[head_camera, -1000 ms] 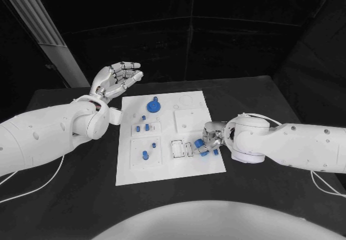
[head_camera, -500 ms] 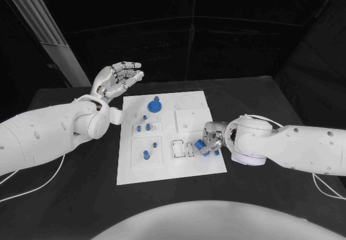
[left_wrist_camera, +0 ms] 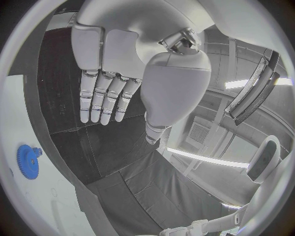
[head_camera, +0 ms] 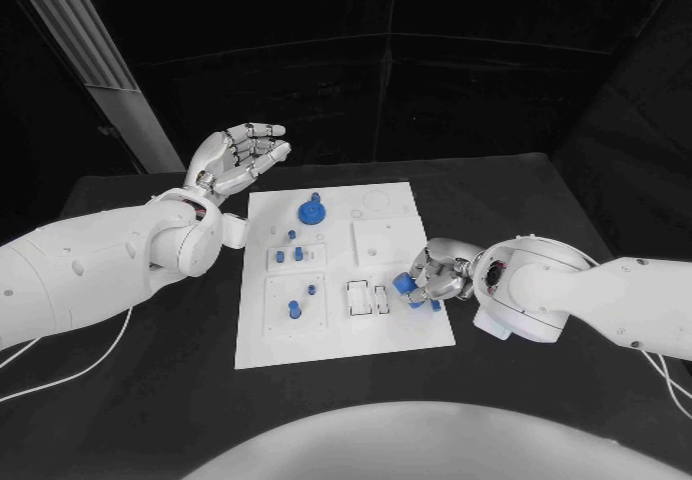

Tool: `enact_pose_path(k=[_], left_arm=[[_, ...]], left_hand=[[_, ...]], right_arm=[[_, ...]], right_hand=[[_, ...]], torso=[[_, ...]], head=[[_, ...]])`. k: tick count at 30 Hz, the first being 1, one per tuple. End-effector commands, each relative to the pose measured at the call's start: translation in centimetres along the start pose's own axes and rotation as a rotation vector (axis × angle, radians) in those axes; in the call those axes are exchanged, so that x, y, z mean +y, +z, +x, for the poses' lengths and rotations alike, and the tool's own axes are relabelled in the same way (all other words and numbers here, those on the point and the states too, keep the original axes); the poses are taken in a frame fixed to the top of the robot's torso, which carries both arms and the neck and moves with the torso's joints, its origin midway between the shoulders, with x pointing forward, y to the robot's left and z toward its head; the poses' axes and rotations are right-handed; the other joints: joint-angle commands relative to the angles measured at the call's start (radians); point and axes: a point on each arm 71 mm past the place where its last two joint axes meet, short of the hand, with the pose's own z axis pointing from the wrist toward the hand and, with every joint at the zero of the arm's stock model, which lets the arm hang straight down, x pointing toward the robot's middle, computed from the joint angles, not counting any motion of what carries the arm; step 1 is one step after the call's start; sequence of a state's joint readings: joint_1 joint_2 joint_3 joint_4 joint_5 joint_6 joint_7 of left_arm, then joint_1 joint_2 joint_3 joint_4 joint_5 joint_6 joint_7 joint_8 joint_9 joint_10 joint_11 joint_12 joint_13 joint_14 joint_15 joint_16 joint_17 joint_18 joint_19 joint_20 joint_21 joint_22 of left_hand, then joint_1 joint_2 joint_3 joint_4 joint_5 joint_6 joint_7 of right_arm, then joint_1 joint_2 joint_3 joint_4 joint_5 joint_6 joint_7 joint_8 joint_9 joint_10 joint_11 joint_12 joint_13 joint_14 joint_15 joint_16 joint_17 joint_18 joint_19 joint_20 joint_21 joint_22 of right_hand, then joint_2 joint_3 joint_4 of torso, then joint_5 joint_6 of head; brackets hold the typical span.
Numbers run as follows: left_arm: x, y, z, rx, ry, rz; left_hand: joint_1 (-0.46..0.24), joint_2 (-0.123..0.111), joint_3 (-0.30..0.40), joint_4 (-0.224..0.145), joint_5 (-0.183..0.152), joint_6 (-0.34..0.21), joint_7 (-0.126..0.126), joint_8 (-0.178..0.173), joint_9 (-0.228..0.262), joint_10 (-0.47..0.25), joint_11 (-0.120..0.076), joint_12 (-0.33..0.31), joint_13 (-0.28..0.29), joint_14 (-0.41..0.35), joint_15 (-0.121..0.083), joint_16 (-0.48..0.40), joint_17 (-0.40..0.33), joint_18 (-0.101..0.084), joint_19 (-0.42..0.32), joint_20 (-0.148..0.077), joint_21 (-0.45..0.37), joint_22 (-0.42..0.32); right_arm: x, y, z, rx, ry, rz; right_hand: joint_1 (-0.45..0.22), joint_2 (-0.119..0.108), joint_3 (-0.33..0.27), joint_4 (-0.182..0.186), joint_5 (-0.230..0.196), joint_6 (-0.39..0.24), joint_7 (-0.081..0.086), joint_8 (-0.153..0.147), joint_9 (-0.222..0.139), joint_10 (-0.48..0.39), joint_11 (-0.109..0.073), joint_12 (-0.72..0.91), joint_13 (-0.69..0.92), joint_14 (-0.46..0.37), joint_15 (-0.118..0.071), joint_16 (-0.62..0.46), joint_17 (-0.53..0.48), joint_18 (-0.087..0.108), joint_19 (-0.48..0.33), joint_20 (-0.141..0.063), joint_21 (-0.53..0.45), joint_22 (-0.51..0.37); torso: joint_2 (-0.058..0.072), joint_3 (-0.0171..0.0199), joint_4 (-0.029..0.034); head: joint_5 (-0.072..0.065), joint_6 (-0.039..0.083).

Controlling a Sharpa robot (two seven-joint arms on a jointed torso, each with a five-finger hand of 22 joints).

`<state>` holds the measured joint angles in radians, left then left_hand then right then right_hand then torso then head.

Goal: Assemble the parts on the task board

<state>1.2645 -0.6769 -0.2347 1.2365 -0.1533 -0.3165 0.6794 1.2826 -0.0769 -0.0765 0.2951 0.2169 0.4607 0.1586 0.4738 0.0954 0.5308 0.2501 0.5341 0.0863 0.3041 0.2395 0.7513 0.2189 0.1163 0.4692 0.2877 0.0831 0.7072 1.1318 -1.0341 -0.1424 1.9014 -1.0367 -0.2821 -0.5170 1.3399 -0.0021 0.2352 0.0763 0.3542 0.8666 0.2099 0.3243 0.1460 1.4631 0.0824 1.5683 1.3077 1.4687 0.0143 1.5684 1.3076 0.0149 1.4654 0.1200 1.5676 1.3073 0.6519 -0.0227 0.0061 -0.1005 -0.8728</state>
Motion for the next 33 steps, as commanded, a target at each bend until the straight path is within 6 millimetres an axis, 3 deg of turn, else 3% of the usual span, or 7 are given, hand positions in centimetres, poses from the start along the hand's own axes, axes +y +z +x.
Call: enact_pose_path(k=[1,10,13,15,20,26,33], left_arm=[[-1.4,0.0,0.1,0.007,-0.009,0.193],[-1.4,0.1,0.3,0.01,-0.01,0.193],[-1.4,0.1,0.3,0.01,-0.011,0.193],[-1.4,0.1,0.3,0.011,-0.011,0.193],[-1.4,0.1,0.2,0.009,-0.01,0.192],[-1.4,0.1,0.2,0.01,-0.01,0.192],[-1.4,0.1,0.1,0.009,-0.01,0.191]], left_hand=[[-0.001,0.012,0.006,0.001,0.005,-0.007,0.129,0.006,-0.001,-0.008,-0.001,0.004,-0.002,-0.008,-0.001,0.007,-0.002,-0.01,0.0,0.002,-0.007,-0.001],[-0.001,0.012,0.006,0.001,0.005,-0.007,0.129,0.006,-0.001,-0.008,-0.001,0.004,-0.002,-0.008,-0.001,0.007,-0.002,-0.01,0.0,0.002,-0.007,-0.001],[-0.001,0.012,0.006,0.001,0.005,-0.007,0.129,0.006,-0.001,-0.008,-0.001,0.004,-0.002,-0.008,-0.001,0.007,-0.002,-0.01,0.0,0.002,-0.007,-0.001],[-0.001,0.012,0.006,0.001,0.005,-0.007,0.129,0.006,-0.001,-0.008,-0.001,0.004,-0.002,-0.008,-0.001,0.007,-0.002,-0.01,0.0,0.002,-0.007,-0.001],[-0.001,0.012,0.006,0.001,0.005,-0.007,0.129,0.006,-0.001,-0.008,-0.001,0.004,-0.002,-0.008,-0.001,0.007,-0.002,-0.01,0.0,0.002,-0.007,-0.001],[-0.001,0.013,0.006,0.001,0.005,-0.008,0.129,0.007,-0.002,-0.009,-0.001,0.005,-0.002,-0.008,-0.001,0.008,-0.003,-0.011,-0.001,0.002,-0.007,-0.002],[-0.001,0.013,0.006,0.001,0.005,-0.008,0.129,0.007,-0.002,-0.009,-0.001,0.006,-0.002,-0.008,-0.001,0.008,-0.004,-0.011,-0.001,0.002,-0.007,-0.002]], right_arm=[[0.7,-0.3,-0.4,0.002,0.194,-0.053],[1.2,0.4,0.1,0.101,0.295,-0.034],[1.5,0.8,0.4,0.14,0.326,-0.032],[1.6,1.0,0.6,0.165,0.344,-0.031],[1.9,1.6,1.1,0.226,0.36,-0.017],[2.1,2.1,1.5,0.249,0.325,0.012],[2.3,2.5,1.6,0.234,0.266,0.027]], right_hand=[[0.009,0.021,0.008,-0.002,0.008,0.078,-0.068,-0.005,0.001,0.108,-0.007,0.003,0.263,0.102,0.003,0.002,0.263,-0.015,0.105,0.005,0.003,0.263],[-0.009,0.021,0.008,0.005,-0.007,0.09,-0.067,-0.029,-0.008,0.108,-0.006,0.003,0.263,0.102,0.002,0.002,0.263,-0.015,0.105,0.004,0.003,0.263],[-0.026,0.027,0.003,0.019,-0.03,0.09,-0.064,-0.046,-0.015,0.108,-0.004,0.003,0.263,0.102,0.002,0.002,0.263,-0.015,0.105,0.005,0.003,0.263],[-0.042,0.037,-0.003,0.036,-0.076,0.095,-0.063,-0.059,-0.02,0.108,-0.002,0.003,0.263,0.102,0.003,0.002,0.263,-0.015,0.105,0.006,0.003,0.263],[-0.062,0.049,-0.021,0.067,-0.141,0.115,-0.066,-0.078,-0.028,0.108,-0.005,0.003,0.263,0.102,0.001,0.002,0.263,-0.015,0.105,0.005,0.003,0.263],[-0.068,0.048,-0.046,0.087,-0.208,0.139,-0.071,-0.093,-0.032,0.108,-0.009,0.003,0.263,0.102,-0.002,0.002,0.263,-0.015,0.105,0.002,0.003,0.263],[-0.06,0.041,-0.064,0.089,-0.24,0.153,-0.074,-0.104,-0.035,0.108,-0.012,0.003,0.263,0.102,-0.005,0.002,0.263,-0.015,0.105,0.0,0.003,0.263]], torso=[[0.0,-0.0004,0.0004],[0.001,-0.0009,0.0011],[0.001,-0.0006,0.0008],[0.001,-0.0006,0.0014],[0.001,-0.0002,0.0003],[0.0,0.0002,0.001],[0.0,0.0,-0.0002]], head=[[-0.001,0.0],[0.0,0.0],[0.004,0.0],[0.006,0.0],[0.012,0.0],[0.013,0.0],[0.013,0.0]])
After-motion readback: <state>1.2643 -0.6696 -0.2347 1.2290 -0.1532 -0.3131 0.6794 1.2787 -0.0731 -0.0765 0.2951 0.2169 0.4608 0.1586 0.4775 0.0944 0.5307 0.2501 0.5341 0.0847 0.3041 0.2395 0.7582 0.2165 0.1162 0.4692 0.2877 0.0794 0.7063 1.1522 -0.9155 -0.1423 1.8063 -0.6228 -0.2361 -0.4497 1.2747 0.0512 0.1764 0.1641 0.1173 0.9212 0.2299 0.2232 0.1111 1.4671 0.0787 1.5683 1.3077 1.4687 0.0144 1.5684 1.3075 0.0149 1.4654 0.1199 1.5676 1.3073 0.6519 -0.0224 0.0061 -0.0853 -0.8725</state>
